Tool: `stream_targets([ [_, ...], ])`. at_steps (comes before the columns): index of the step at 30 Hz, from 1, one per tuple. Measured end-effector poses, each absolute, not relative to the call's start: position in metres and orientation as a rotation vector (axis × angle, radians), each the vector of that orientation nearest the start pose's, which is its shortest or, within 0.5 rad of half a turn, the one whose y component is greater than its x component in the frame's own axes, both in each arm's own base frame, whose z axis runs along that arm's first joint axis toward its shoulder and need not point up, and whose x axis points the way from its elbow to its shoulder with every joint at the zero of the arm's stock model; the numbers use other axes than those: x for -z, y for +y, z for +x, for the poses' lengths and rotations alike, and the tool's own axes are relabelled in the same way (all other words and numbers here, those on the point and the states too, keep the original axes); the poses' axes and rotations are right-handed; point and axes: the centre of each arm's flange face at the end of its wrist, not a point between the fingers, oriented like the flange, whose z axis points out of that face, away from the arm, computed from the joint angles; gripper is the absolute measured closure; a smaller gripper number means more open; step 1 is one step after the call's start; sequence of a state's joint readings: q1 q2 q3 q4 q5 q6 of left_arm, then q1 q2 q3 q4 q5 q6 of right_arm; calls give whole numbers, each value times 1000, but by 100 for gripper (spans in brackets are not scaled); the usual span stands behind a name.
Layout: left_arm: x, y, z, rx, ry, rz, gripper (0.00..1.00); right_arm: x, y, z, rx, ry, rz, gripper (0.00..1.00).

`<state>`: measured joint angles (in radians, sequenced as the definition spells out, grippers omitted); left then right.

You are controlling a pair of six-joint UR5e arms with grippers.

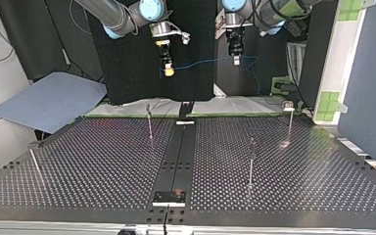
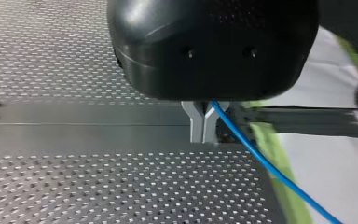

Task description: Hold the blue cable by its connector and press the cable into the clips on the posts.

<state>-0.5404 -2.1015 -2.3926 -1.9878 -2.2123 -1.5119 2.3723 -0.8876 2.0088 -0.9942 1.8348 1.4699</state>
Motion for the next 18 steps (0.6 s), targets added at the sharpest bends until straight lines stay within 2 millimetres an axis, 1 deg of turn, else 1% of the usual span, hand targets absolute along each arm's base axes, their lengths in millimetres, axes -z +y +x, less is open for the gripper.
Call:
stream_targets([
  [11, -30, -247, 268, -229, 1740, 76, 100, -28, -286, 449, -1420, -839, 1734, 100],
  [14, -37, -249, 271, -235, 1714, 65, 100, -29, -289, 448, -1406, -854, 1728, 100],
  [18, -49, -250, 273, -249, 1693, 38, 100, -43, -295, 448, -1400, -900, 1694, 100],
])
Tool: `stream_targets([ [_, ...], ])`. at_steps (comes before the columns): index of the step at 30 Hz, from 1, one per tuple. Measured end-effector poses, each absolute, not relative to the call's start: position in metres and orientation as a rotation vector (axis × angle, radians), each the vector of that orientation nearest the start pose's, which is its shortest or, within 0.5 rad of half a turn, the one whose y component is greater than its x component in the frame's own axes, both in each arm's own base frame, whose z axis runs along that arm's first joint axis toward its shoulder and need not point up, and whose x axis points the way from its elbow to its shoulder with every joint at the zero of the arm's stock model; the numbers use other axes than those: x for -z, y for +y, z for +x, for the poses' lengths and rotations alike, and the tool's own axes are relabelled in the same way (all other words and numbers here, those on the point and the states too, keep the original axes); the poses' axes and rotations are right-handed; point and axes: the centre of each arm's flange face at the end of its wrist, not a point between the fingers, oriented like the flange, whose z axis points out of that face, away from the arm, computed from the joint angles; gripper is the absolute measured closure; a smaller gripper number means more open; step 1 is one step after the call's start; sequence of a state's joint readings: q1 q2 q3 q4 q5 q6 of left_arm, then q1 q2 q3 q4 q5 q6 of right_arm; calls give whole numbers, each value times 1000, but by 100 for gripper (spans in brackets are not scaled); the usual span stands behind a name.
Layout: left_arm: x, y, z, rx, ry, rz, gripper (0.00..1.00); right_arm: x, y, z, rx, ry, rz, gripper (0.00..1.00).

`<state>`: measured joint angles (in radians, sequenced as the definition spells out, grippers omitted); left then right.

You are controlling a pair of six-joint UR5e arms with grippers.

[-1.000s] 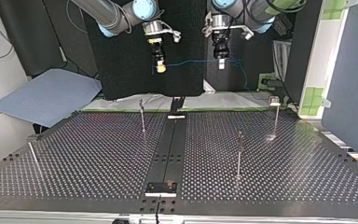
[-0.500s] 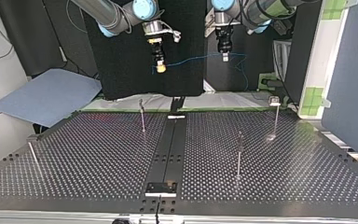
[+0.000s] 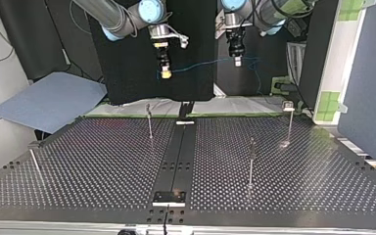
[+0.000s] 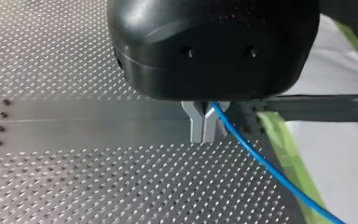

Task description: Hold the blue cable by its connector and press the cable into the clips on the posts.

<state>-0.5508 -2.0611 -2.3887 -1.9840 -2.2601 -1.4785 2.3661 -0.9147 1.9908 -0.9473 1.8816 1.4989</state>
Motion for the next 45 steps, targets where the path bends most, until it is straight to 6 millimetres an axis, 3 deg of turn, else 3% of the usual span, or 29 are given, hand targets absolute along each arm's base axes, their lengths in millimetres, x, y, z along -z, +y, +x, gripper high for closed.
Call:
stream_targets([
  [6, -65, -249, 276, -248, 1688, 38, 100, -73, -305, 449, -1428, -969, 1646, 100],
  [15, -94, -252, 290, -237, 1665, 19, 100, -128, -321, 469, -1550, -960, 1616, 100],
  [29, -176, -269, 338, -171, 1554, -88, 100, -222, -333, 488, -1660, -903, 1572, 100],
  [36, -213, -265, 353, -162, 1515, -133, 100, -223, -340, 503, -1652, -895, 1622, 100],
  [45, -245, -248, 352, -190, 1509, -154, 100, -231, -351, 526, -1681, -868, 1649, 100],
])
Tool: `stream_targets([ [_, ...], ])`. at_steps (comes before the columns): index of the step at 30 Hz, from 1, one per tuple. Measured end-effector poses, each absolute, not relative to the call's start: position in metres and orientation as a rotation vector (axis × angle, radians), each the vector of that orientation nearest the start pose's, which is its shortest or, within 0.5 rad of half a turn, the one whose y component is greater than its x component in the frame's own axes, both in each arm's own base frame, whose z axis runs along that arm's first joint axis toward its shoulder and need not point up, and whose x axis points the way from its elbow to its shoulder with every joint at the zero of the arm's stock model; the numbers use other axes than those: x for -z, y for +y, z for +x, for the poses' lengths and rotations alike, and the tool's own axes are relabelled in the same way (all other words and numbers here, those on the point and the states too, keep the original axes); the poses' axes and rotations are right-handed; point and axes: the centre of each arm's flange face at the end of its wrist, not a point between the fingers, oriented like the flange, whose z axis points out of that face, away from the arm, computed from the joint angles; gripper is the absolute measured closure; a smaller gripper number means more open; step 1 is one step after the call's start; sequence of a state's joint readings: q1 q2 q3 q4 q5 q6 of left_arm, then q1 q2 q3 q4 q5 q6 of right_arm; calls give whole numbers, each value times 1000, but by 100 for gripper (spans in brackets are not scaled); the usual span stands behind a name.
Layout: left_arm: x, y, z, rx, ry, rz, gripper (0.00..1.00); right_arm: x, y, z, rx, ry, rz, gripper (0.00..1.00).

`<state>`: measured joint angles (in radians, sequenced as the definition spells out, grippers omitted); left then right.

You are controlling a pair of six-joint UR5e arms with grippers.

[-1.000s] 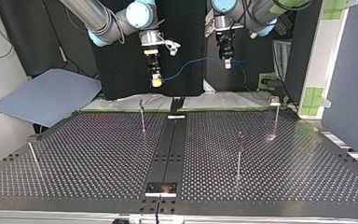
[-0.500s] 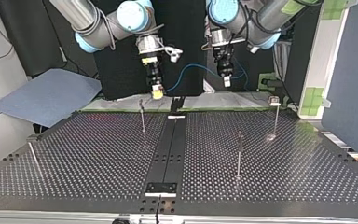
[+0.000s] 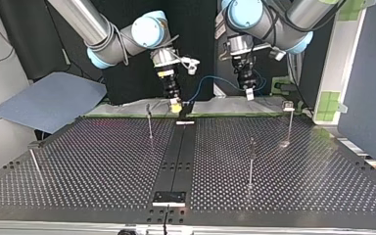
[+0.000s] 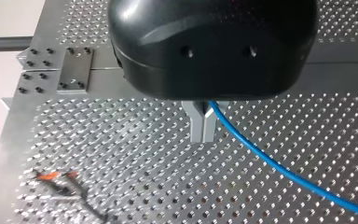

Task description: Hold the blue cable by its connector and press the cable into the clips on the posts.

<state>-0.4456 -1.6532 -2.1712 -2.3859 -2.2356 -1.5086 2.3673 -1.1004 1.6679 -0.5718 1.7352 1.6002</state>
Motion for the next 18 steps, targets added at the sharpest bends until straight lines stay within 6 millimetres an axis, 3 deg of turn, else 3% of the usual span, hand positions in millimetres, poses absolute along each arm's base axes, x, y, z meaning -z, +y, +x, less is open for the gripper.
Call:
stream_targets([
  [11, -275, -235, 343, -209, 1517, -150, 100, -260, -355, 551, -1746, -820, 1644, 100],
  [18, -282, -234, 347, -210, 1526, -156, 100, -260, -358, 558, -1739, -824, 1655, 100],
])
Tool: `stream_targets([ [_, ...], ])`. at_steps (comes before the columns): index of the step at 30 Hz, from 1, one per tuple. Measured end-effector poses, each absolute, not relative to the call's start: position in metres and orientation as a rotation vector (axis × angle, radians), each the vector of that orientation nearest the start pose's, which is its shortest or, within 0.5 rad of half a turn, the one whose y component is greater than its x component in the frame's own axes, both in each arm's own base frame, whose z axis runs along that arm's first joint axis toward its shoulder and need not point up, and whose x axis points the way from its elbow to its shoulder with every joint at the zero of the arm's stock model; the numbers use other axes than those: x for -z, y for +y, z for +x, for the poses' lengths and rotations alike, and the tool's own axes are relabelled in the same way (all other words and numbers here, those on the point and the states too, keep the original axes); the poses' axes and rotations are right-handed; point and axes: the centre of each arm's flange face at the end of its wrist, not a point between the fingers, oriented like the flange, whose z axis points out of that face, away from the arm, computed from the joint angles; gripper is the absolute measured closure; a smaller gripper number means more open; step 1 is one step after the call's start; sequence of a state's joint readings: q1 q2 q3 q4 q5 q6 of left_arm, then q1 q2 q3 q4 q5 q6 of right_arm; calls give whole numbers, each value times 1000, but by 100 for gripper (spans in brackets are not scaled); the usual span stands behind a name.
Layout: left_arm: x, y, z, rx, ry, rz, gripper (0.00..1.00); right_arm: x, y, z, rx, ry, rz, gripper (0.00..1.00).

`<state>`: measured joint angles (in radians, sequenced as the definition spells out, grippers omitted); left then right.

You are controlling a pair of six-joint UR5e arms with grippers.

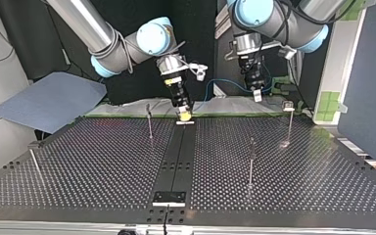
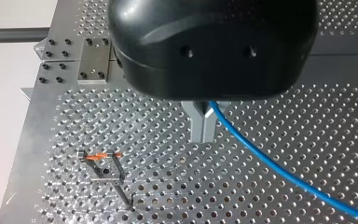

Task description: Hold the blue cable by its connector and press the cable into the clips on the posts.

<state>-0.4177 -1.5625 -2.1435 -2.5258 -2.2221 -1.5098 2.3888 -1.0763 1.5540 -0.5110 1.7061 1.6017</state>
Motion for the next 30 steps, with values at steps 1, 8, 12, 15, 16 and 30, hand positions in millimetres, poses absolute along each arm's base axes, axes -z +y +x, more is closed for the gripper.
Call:
stream_targets([
  [1, -282, -234, 347, -211, 1526, -157, 100, -259, -359, 559, -1735, -825, 1660, 100],
  [8, -281, -234, 348, -205, 1544, -132, 100, -266, -368, 571, -1729, -845, 1680, 100],
  [12, -279, -236, 352, -204, 1560, -116, 100, -278, -372, 575, -1732, -846, 1679, 100],
  [15, -277, -238, 356, -202, 1576, -102, 100, -288, -374, 579, -1738, -842, 1673, 100],
  [16, -278, -238, 359, -200, 1578, -102, 100, -291, -375, 580, -1742, -840, 1669, 100],
  [30, -303, -227, 388, -178, 1572, -159, 100, -313, -385, 588, -1810, -830, 1641, 100],
])
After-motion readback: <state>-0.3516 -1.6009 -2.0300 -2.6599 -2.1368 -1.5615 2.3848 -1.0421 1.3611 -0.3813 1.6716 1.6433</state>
